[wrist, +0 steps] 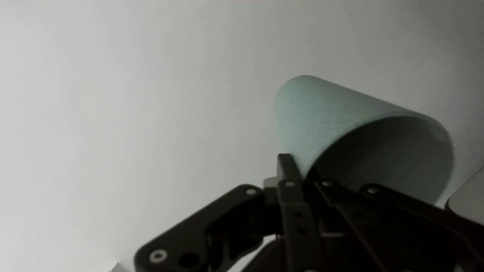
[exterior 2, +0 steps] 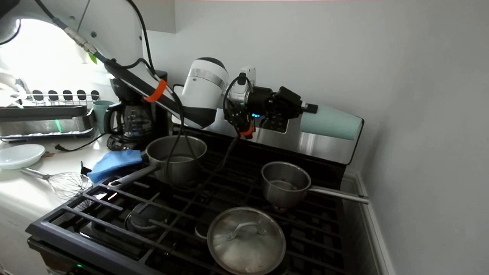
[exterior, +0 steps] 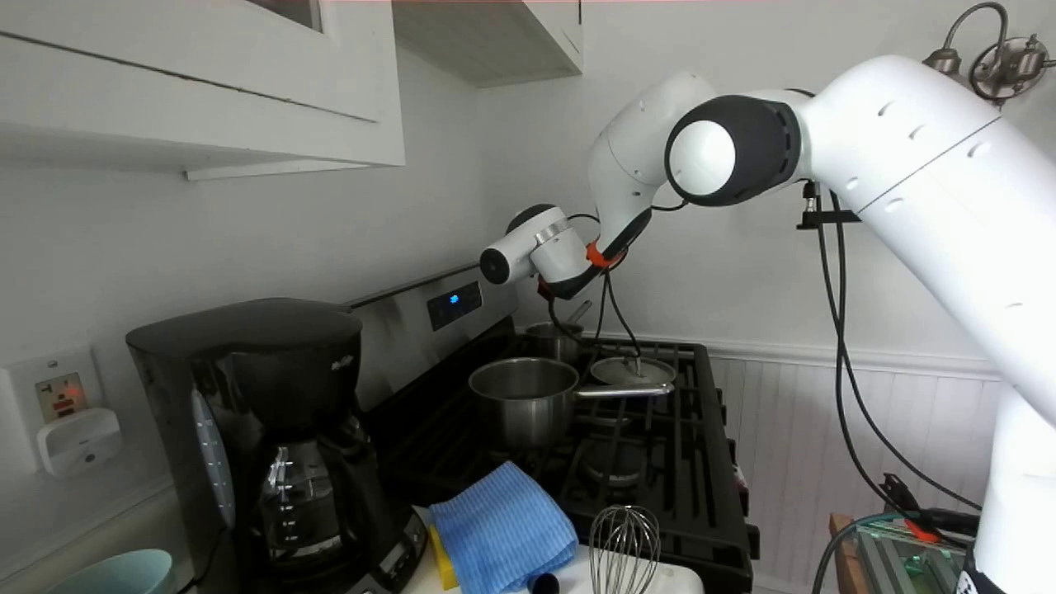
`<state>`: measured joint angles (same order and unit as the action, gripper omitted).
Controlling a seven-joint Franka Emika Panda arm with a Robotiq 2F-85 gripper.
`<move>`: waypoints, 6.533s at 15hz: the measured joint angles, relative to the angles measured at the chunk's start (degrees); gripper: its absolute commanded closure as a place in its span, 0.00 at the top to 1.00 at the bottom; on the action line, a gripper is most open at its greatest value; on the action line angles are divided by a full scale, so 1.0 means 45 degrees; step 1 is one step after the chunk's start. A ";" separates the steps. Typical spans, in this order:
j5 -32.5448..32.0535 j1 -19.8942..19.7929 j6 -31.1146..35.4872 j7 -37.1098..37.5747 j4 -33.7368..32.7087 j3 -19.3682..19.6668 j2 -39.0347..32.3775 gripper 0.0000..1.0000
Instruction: Pour the liquid from the cup into the two pots then put the silver lid on the big silver pot.
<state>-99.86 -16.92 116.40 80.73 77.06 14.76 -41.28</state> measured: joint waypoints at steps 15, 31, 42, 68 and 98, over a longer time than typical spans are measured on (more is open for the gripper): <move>0.2519 -0.0083 0.0075 -0.1429 0.0499 -0.0696 0.1365 0.01; 1.1538 0.0758 0.2971 -0.7506 0.6894 -0.1377 0.7913 0.01; 1.5477 0.1716 0.3101 -1.0750 0.9426 -0.1656 1.0162 0.05; 2.3691 0.6058 0.2228 -2.3312 1.4196 -0.2320 1.3750 0.01; 2.4651 0.5971 0.7051 -2.2133 1.2623 -0.4136 0.8014 0.43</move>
<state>11.07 9.94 148.13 -18.87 133.87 -3.85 -5.22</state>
